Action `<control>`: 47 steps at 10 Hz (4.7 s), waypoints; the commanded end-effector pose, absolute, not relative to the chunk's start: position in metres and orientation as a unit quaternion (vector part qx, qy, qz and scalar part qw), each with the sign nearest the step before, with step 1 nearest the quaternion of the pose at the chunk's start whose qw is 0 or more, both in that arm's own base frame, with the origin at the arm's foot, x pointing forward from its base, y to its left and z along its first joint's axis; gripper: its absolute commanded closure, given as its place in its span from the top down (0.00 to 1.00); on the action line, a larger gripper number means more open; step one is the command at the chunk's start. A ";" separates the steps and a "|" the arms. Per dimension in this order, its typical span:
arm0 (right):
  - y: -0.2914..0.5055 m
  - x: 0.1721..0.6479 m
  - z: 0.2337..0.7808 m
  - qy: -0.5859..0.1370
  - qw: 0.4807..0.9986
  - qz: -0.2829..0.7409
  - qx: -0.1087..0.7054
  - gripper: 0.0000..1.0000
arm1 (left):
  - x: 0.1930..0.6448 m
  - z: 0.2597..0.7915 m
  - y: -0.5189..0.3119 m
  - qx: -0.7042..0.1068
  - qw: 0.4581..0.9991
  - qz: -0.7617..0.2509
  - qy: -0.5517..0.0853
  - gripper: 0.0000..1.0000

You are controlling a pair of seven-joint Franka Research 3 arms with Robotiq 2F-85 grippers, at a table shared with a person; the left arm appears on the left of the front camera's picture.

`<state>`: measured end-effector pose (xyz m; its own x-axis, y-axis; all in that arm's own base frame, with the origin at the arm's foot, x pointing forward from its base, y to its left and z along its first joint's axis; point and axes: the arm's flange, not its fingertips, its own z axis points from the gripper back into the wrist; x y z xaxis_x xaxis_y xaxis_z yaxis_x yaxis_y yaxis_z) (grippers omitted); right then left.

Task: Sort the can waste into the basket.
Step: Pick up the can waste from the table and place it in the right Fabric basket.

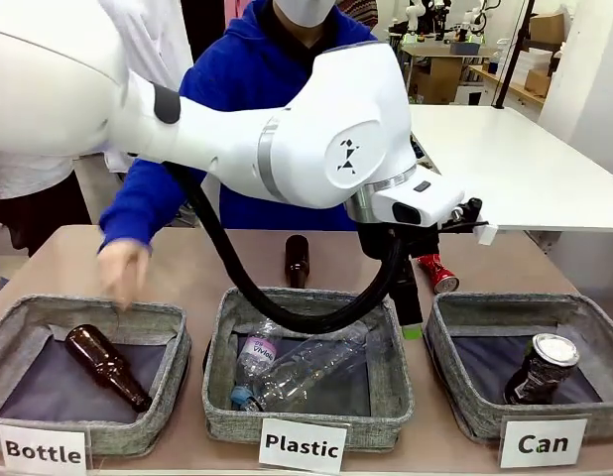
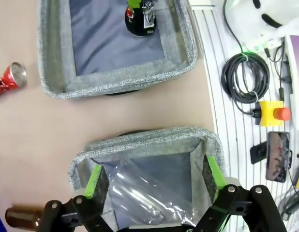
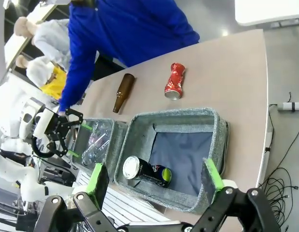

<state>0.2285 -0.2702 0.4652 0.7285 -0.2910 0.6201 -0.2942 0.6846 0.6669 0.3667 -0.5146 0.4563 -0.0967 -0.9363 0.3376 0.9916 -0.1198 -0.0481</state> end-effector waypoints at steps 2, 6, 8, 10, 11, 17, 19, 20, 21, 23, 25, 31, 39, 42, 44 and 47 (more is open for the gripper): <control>-0.263 0.233 0.474 -0.354 0.845 0.004 0.401 1.00 | 0.358 0.451 -0.489 -0.168 0.656 -0.727 -0.111 1.00; -0.226 0.269 0.510 -0.321 0.859 0.052 0.396 1.00 | 0.369 0.479 -0.400 -0.228 0.695 -0.666 -0.143 1.00; -0.186 0.308 0.539 -0.290 0.855 0.087 0.420 1.00 | 0.373 0.511 -0.307 -0.291 0.747 -0.563 -0.201 1.00; -0.132 0.350 0.569 -0.261 0.833 0.120 0.472 1.00 | 0.372 0.527 -0.203 -0.339 0.792 -0.421 -0.283 1.00; -0.105 0.364 0.577 -0.247 0.816 0.160 0.498 1.00 | 0.376 0.528 -0.149 -0.353 0.818 -0.333 -0.308 1.00; -0.036 0.446 0.541 -0.157 0.736 0.201 0.627 1.00 | 0.331 0.447 0.081 -0.522 0.724 -0.103 -0.439 1.00; -0.050 0.434 0.511 -0.164 0.761 0.194 0.598 1.00 | 0.280 0.417 0.137 -0.560 0.634 -0.032 -0.533 1.00; -0.062 0.436 0.501 -0.168 0.790 0.157 0.569 1.00 | 0.287 0.413 0.151 -0.575 0.599 -0.032 -0.556 1.00; -0.069 0.431 0.482 -0.163 0.813 0.121 0.546 1.00 | 0.328 0.459 0.154 -0.532 0.692 -0.025 -0.488 1.00; -0.059 0.444 0.503 -0.154 0.762 0.173 0.605 1.00 | 0.328 0.459 0.154 -0.532 0.692 -0.025 -0.488 1.00; -0.059 0.444 0.503 -0.154 0.762 0.173 0.605 1.00 | 0.328 0.459 0.154 -0.532 0.692 -0.025 -0.488 1.00; -0.059 0.444 0.503 -0.154 0.762 0.173 0.605 1.00 | 0.328 0.459 0.154 -0.532 0.692 -0.025 -0.488 1.00; -0.011 0.553 0.522 0.235 0.924 -0.143 0.267 1.00 | 0.328 0.459 0.154 -0.532 0.692 -0.025 -0.488 1.00; -0.004 0.541 0.503 0.153 0.937 -0.143 0.281 1.00 | 0.331 0.455 0.153 -0.529 0.690 -0.025 -0.494 1.00; 0.009 0.607 0.481 0.194 0.936 -0.163 0.243 1.00 | 0.287 0.524 0.219 -0.490 0.663 -0.033 -0.565 1.00; 0.023 0.665 0.454 0.188 0.938 -0.210 0.202 1.00 | 0.244 0.547 0.248 -0.544 0.614 -0.003 -0.573 1.00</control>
